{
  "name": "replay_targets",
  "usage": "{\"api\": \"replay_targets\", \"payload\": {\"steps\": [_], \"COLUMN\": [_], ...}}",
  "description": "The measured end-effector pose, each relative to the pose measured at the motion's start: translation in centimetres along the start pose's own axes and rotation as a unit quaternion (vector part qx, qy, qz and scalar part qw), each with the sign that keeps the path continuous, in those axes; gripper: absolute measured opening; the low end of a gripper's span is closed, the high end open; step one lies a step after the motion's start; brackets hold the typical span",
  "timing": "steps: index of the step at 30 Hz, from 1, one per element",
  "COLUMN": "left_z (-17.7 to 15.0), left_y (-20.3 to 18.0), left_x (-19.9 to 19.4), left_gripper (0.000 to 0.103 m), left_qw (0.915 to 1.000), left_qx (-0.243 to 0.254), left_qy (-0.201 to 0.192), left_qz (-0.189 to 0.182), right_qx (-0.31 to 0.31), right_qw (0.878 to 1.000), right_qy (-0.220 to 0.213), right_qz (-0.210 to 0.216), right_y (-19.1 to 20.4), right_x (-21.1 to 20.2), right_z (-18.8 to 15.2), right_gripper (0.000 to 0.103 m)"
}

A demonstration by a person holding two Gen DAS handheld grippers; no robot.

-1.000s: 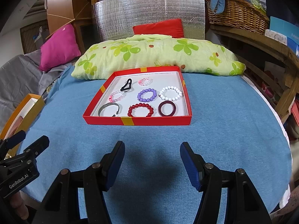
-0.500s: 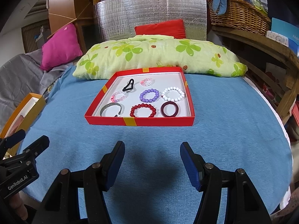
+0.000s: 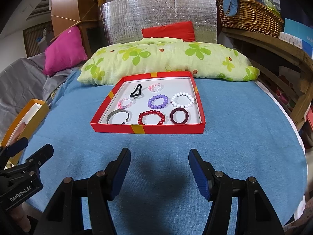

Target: Organize jewelry

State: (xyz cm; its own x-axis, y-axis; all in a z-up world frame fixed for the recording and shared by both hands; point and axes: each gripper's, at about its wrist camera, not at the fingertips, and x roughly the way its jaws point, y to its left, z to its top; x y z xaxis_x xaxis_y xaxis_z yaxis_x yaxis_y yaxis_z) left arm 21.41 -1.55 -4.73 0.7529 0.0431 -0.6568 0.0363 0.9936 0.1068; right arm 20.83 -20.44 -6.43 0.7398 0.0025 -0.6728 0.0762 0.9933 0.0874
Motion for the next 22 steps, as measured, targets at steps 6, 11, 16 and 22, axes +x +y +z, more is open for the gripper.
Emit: {"api": "replay_targets", "payload": {"steps": [6, 11, 16, 22], "left_z": [0.01, 0.03, 0.0, -0.04], "left_y": [0.04, 0.08, 0.09, 0.07], "left_x": [0.0, 0.02, 0.01, -0.13], "left_gripper": [0.087, 0.087, 0.087, 0.087], "left_qw": [1.0, 1.0, 1.0, 0.9998], "left_qx": [0.0, 0.0, 0.001, 0.002], "left_qy": [0.0, -0.001, -0.002, -0.016], "left_qz": [0.0, 0.001, 0.001, -0.009], "right_qx": [-0.002, -0.001, -0.001, -0.002], "right_qw": [1.0, 1.0, 1.0, 1.0], "right_qy": [0.0, -0.001, -0.001, -0.001], "right_qz": [0.0, 0.001, 0.001, 0.0], "right_y": [0.06, 0.14, 0.09, 0.03], "right_x": [0.07, 0.03, 0.02, 0.04], "right_z": [0.01, 0.0, 0.02, 0.01], "right_gripper": [0.066, 0.066, 0.066, 0.066]}}
